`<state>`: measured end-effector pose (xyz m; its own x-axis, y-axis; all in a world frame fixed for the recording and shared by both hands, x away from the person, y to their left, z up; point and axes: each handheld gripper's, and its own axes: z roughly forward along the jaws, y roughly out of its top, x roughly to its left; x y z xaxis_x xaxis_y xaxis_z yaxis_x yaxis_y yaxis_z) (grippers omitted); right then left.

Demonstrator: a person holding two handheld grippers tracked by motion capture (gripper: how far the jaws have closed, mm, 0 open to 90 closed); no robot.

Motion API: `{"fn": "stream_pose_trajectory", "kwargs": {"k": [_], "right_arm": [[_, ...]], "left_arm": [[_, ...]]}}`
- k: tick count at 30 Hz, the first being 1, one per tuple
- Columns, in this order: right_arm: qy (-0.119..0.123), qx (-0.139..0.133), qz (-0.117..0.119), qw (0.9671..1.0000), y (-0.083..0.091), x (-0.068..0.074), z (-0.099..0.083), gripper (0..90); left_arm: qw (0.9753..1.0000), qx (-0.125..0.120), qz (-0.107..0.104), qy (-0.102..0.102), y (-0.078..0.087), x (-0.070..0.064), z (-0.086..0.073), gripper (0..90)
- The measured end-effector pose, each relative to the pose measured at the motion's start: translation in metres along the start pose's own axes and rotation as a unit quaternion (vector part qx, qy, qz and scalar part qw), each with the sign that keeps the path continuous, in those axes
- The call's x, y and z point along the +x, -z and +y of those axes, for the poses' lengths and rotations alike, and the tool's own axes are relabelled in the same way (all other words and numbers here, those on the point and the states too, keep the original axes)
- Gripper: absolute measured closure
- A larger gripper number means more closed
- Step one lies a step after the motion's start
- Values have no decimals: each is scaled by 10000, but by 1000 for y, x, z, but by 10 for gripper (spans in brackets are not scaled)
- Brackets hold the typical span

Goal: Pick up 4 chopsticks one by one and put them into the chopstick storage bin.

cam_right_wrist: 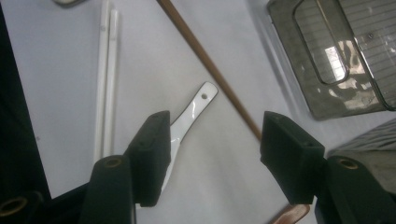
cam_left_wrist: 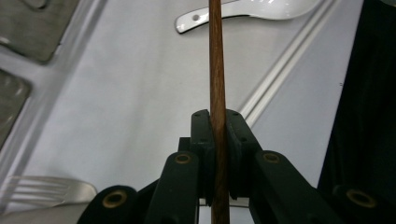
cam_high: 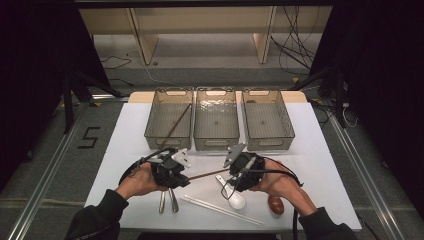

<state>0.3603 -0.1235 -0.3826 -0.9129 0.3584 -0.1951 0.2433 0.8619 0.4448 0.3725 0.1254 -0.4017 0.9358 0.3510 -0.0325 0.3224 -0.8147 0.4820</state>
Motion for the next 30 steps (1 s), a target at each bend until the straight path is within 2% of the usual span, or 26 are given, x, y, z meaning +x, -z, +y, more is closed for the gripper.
{"fn": "stream_pose_trajectory", "kwargs": {"k": [4, 7, 9, 13, 18, 24, 30], "right_arm": [[-263, -196, 0, 9995, 0, -1, -6, 379], [-403, -245, 3, 9989, -3, 1, -11, 352], [-498, -233, 11, 9985, -4, 1, -13, 337], [-641, -325, 54, 9974, -5, 3, -16, 313], [-693, -363, 49, 9969, -6, 7, -18, 302], [-730, -317, 76, 9968, -7, 11, -22, 291], [-807, -307, 139, 9962, -7, 12, -27, 286]], "left_arm": [[9993, -232, 159, 264, 8, 8, -3, 832], [9981, -345, 262, 434, 13, 12, -6, 832], [9967, -441, 330, 589, 16, 15, -8, 831], [9946, -551, 468, 748, 20, 20, -11, 831], [9906, -653, 672, 993, 26, 27, -14, 831], [9844, -815, 901, 1271, 33, 37, -18, 831], [9783, -905, 1034, 1549, 37, 49, -24, 831]]}}
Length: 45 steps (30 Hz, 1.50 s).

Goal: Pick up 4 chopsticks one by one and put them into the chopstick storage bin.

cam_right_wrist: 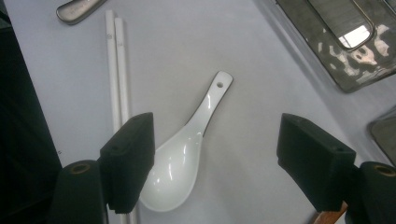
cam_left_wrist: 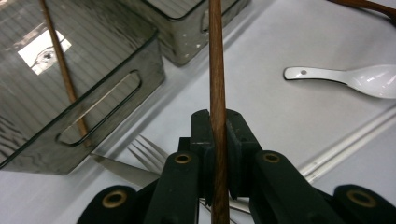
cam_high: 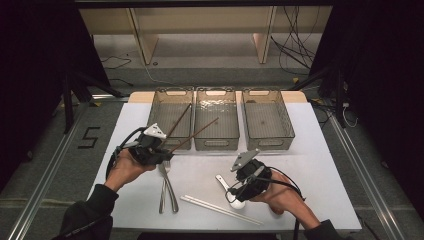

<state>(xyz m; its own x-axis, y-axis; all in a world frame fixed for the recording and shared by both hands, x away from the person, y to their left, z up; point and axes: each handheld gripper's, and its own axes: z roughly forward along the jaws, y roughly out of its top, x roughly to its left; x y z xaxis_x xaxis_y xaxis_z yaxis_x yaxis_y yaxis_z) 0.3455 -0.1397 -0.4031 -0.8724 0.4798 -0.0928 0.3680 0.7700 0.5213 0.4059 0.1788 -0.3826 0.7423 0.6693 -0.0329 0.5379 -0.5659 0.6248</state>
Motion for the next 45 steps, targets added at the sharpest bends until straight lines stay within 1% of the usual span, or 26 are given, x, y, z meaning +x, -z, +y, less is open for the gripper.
{"fn": "stream_pose_trajectory", "kwargs": {"k": [3, 4, 6, 10, 12, 13, 14, 15, 17, 18, 22, 27, 30, 36, 39, 40, 41, 42, 43, 45], "right_arm": [[-86, -20, 26, 10000, 0, 0, -2, 283], [-64, -12, 33, 10000, 0, 0, -3, 283], [-95, -29, 56, 9999, 0, 1, -5, 283], [-90, -1, 70, 9999, 1, 2, -8, 283], [-152, -33, 66, 9999, 2, 2, -9, 283], [-119, -28, 63, 9999, 3, 1, -10, 283], [-152, -20, 86, 9998, 3, 1, -10, 283], [-175, -37, 58, 9998, 4, 1, -11, 283], [-147, -55, 80, 9998, 4, 0, -11, 283], [-133, -47, 77, 9999, 4, 0, -12, 283], [-132, -39, 90, 9999, 3, 0, -12, 282], [-138, -18, 97, 9999, 2, 2, -12, 281], [-113, 0, 116, 9999, 2, 2, -12, 281], [-115, 0, 133, 9998, 1, 1, -13, 282], [-104, 28, 144, 9998, 1, 1, -14, 282], [-143, 3, 133, 9998, 0, 2, -14, 282], [-95, 29, 152, 9998, 1, 1, -14, 282], [-102, 25, 152, 9998, 1, 2, -14, 282], [-140, 7, 148, 9998, 1, 2, -13, 281], [-74, 19, 173, 9998, 1, 2, -13, 282]], "left_arm": [[9998, -27, 77, 155, 0, 8, -1, 831], [9997, -32, 116, 210, 0, 11, -2, 831], [9994, -27, 168, 289, 0, 17, -2, 831], [9985, -122, 263, 462, 2, 28, -1, 831], [9980, -152, 325, 526, 5, 33, 0, 831], [9975, -183, 364, 571, 6, 36, 1, 831], [9971, -216, 381, 616, 6, 40, 1, 831], [9966, -249, 405, 666, 7, 43, 2, 831], [9956, -284, 472, 755, 6, 50, 4, 831], [9949, -315, 502, 819, 6, 53, 6, 831], [9932, -340, 567, 961, 1, 64, 13, 831], [9914, -305, 678, 1081, -6, 75, 23, 831], [9907, -247, 687, 1148, -11, 83, 28, 831], [9888, -252, 732, 1274, -20, 96, 34, 830], [9872, -292, 741, 1385, -25, 103, 36, 830], [9867, -302, 746, 1416, -26, 105, 37, 830], [9864, -289, 743, 1439, -27, 107, 38, 829], [9857, -315, 745, 1480, -28, 109, 39, 829], [9855, -310, 752, 1487, -29, 110, 40, 829], [9854, -278, 763, 1493, -31, 112, 42, 828]]}}
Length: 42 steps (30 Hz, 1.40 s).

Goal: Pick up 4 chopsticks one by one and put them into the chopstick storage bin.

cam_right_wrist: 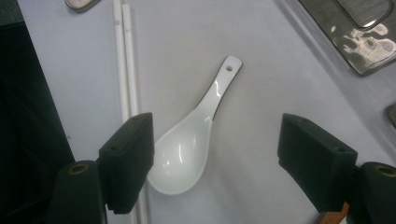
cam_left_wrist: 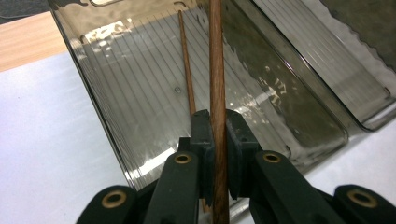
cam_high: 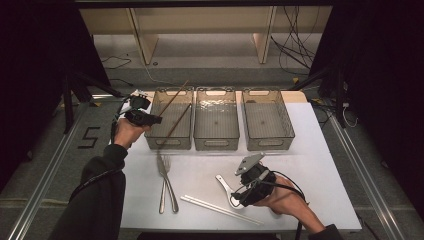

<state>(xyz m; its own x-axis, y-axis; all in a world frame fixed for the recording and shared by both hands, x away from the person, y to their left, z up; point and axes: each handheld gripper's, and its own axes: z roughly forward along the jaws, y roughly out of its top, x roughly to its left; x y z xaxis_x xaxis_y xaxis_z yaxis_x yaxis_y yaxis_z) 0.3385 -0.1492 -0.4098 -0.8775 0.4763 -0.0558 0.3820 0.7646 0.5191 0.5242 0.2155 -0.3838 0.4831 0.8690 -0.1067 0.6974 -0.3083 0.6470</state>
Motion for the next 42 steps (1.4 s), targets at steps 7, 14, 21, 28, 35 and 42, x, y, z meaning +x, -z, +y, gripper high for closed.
{"fn": "stream_pose_trajectory", "kwargs": {"k": [7, 14, 21, 28, 35, 42], "right_arm": [[-48, -17, -27, 10000, 1, -1, -1, 282], [3, -22, -2, 10000, 2, 0, 0, 282], [11, -55, 16, 10000, 3, -1, -1, 282], [-15, -71, 12, 10000, 4, 1, 0, 282], [40, -32, 41, 10000, 3, 1, 0, 279], [-33, -42, 20, 10000, 3, 1, -1, 272]], "left_arm": [[9999, -33, 68, 115, -5, 2, 5, 827], [9995, 53, 237, 207, -17, -1, 4, 742], [9996, 19, 97, 275, -10, -11, 3, 451], [9988, -251, -392, 136, 17, -26, -5, 298], [9955, -336, -789, -413, 40, -55, -29, 228], [9887, -207, -1044, -1060, 50, -90, -50, 213]]}}
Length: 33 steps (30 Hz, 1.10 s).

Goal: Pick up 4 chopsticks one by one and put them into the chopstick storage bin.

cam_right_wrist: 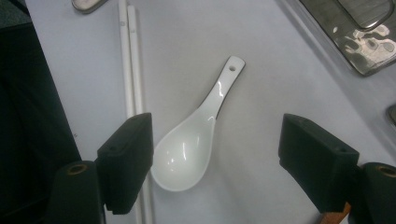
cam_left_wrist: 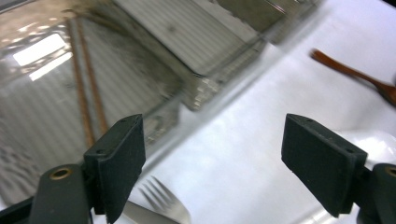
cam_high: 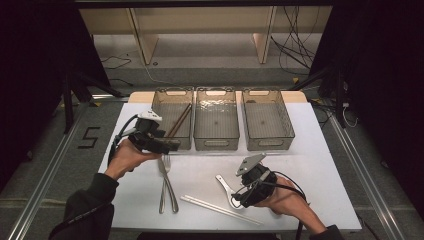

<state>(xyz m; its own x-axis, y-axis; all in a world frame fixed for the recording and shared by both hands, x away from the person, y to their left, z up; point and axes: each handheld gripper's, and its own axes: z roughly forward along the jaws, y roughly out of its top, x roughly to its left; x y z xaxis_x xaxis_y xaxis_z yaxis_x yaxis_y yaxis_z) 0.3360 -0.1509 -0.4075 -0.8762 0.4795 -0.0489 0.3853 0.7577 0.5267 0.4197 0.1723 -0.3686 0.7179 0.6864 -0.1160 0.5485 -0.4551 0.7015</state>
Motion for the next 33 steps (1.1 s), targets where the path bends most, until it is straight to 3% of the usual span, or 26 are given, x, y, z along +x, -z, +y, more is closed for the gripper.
{"fn": "stream_pose_trajectory", "kwargs": {"k": [4, 9, 21, 28, 33], "right_arm": [[14, -25, -7, 10000, 1, 1, -2, 265], [-38, -91, -22, 9999, 4, 1, -6, 260], [-238, -305, -137, 9992, 11, 1, -17, 258], [-300, -286, -141, 9990, 12, 1, -22, 257], [-312, -288, -150, 9990, 13, -2, -26, 256]], "left_arm": [[9984, 307, -79, -469, -9, -22, -7, 204], [9944, 597, -132, -857, -20, -43, -16, 199], [9861, 903, -429, -1329, -26, -69, -28, 199], [9787, 1095, -593, -1629, -29, -81, -34, 197], [9700, 1287, -722, -1929, -32, -89, -40, 197]]}}
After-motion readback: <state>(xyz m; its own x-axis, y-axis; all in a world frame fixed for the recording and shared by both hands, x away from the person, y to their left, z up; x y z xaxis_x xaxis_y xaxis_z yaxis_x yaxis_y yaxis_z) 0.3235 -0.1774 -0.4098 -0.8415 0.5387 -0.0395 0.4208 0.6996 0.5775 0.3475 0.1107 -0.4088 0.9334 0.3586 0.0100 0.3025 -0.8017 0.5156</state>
